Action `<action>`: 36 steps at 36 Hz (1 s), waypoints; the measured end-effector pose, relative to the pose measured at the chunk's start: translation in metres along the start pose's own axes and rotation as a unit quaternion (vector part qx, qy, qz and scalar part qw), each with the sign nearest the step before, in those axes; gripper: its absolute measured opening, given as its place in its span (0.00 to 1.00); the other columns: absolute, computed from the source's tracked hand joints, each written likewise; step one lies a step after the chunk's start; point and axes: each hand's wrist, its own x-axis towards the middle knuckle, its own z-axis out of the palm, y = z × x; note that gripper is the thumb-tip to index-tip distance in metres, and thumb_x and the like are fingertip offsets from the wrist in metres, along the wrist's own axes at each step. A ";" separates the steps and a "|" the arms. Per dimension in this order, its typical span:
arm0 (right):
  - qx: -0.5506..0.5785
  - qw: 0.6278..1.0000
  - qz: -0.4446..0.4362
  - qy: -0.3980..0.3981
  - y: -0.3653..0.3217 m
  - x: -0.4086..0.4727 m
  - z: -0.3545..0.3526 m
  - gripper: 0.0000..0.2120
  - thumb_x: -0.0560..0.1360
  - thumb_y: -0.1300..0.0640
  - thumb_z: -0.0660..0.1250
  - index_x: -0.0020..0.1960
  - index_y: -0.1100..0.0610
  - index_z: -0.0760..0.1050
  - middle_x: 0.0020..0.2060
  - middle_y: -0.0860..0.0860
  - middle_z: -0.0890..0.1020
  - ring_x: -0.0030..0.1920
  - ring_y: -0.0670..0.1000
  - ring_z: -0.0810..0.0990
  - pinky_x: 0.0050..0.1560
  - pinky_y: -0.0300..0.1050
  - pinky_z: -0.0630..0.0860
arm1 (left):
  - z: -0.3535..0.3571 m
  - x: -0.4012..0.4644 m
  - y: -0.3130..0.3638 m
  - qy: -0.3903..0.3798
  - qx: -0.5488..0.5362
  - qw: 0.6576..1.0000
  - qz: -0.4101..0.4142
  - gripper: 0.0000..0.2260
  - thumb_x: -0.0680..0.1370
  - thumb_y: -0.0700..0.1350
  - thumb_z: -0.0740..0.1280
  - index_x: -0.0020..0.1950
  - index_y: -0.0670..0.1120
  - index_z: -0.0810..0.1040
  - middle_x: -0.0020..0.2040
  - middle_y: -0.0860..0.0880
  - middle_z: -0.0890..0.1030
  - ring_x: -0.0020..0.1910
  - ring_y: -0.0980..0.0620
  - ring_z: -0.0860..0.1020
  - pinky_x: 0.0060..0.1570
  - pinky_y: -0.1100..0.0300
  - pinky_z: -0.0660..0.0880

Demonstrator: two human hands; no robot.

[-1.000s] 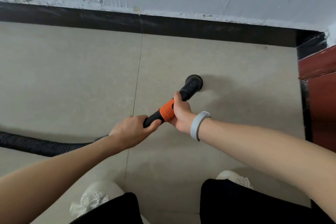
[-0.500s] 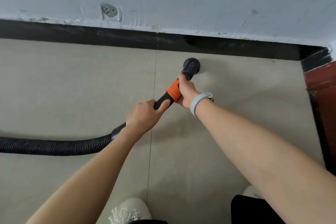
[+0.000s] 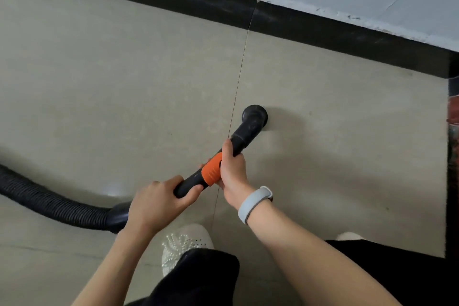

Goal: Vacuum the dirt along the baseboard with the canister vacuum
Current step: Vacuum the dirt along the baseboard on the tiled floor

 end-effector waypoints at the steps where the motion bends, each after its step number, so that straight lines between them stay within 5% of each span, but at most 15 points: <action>1: -0.016 1.000 0.000 -0.007 0.002 -0.001 0.004 0.28 0.69 0.35 0.60 0.55 0.57 0.69 0.53 0.59 0.81 0.54 0.62 0.81 0.59 0.60 0.76 | 0.001 -0.006 -0.001 0.005 -0.012 1.000 -0.013 0.26 0.67 0.73 0.51 0.31 0.50 0.65 0.25 0.51 0.71 0.28 0.48 0.73 0.27 0.58 0.61; 5: -0.114 0.991 -0.020 -0.062 0.005 -0.010 0.029 0.29 0.72 0.37 0.60 0.61 0.59 0.68 0.50 0.54 0.77 0.56 0.60 0.79 0.60 0.60 0.76 | 0.005 -0.028 -0.014 0.031 -0.090 0.991 -0.096 0.21 0.75 0.63 0.64 0.31 0.49 0.67 0.23 0.51 0.68 0.26 0.50 0.68 0.27 0.56 0.61; 9: -0.200 0.972 -0.039 -0.117 0.024 -0.019 0.059 0.22 0.79 0.43 0.58 0.63 0.59 0.66 0.50 0.54 0.74 0.50 0.55 0.76 0.53 0.51 0.74 | 0.010 -0.053 -0.038 0.049 -0.118 0.978 -0.164 0.18 0.77 0.56 0.64 0.33 0.47 0.69 0.24 0.51 0.68 0.25 0.51 0.67 0.27 0.57 0.60; 15: -0.262 0.954 -0.023 -0.143 0.048 -0.037 0.071 0.27 0.81 0.44 0.56 0.70 0.63 0.61 0.60 0.57 0.76 0.57 0.56 0.76 0.51 0.44 0.68 | 0.017 -0.082 -0.066 0.030 -0.173 0.965 -0.196 0.25 0.68 0.69 0.56 0.35 0.47 0.73 0.25 0.52 0.70 0.24 0.53 0.67 0.28 0.58 0.61; 17: -0.273 0.950 -0.019 -0.147 0.054 -0.044 0.074 0.27 0.81 0.44 0.56 0.70 0.64 0.61 0.57 0.56 0.75 0.55 0.55 0.75 0.50 0.44 0.68 | 0.021 -0.093 -0.071 0.036 -0.189 0.959 -0.209 0.27 0.66 0.71 0.53 0.35 0.47 0.73 0.24 0.53 0.69 0.24 0.53 0.66 0.28 0.58 0.60; 23: -0.320 0.926 0.039 -0.196 0.078 -0.062 0.100 0.29 0.80 0.41 0.55 0.71 0.62 0.59 0.55 0.54 0.72 0.57 0.57 0.75 0.62 0.55 0.74 | 0.023 -0.127 -0.087 0.065 -0.231 0.929 -0.282 0.22 0.76 0.58 0.66 0.38 0.39 0.74 0.25 0.51 0.67 0.24 0.53 0.64 0.29 0.57 0.60; 26: -0.327 0.920 0.053 -0.211 0.081 -0.062 0.113 0.31 0.79 0.40 0.56 0.72 0.62 0.58 0.58 0.55 0.72 0.64 0.60 0.74 0.64 0.60 0.73 | 0.023 -0.131 -0.092 0.080 -0.257 0.916 -0.296 0.27 0.69 0.67 0.61 0.37 0.41 0.74 0.25 0.50 0.69 0.25 0.52 0.66 0.30 0.57 0.62; 29: -0.320 0.925 0.037 -0.202 0.067 -0.052 0.116 0.32 0.78 0.39 0.57 0.71 0.62 0.60 0.56 0.54 0.72 0.64 0.60 0.74 0.64 0.60 0.73 | 0.020 -0.112 -0.087 0.081 -0.249 0.919 -0.295 0.22 0.74 0.62 0.64 0.34 0.44 0.71 0.25 0.51 0.69 0.25 0.52 0.67 0.30 0.57 0.62; 32: -0.297 0.940 0.014 -0.169 0.042 -0.037 0.106 0.28 0.78 0.40 0.57 0.67 0.61 0.66 0.57 0.55 0.76 0.61 0.59 0.76 0.63 0.60 0.74 | 0.011 -0.083 -0.068 0.070 -0.183 0.946 -0.258 0.18 0.77 0.60 0.63 0.36 0.47 0.73 0.26 0.51 0.71 0.27 0.51 0.70 0.29 0.56 0.62; 36: -0.243 0.963 -0.009 -0.117 0.006 -0.014 0.071 0.20 0.78 0.39 0.58 0.47 0.57 0.69 0.50 0.58 0.79 0.54 0.60 0.80 0.59 0.62 0.76 | 0.005 -0.042 -0.038 0.007 -0.177 0.967 -0.185 0.20 0.77 0.63 0.61 0.36 0.48 0.72 0.27 0.52 0.71 0.26 0.54 0.69 0.29 0.57 0.62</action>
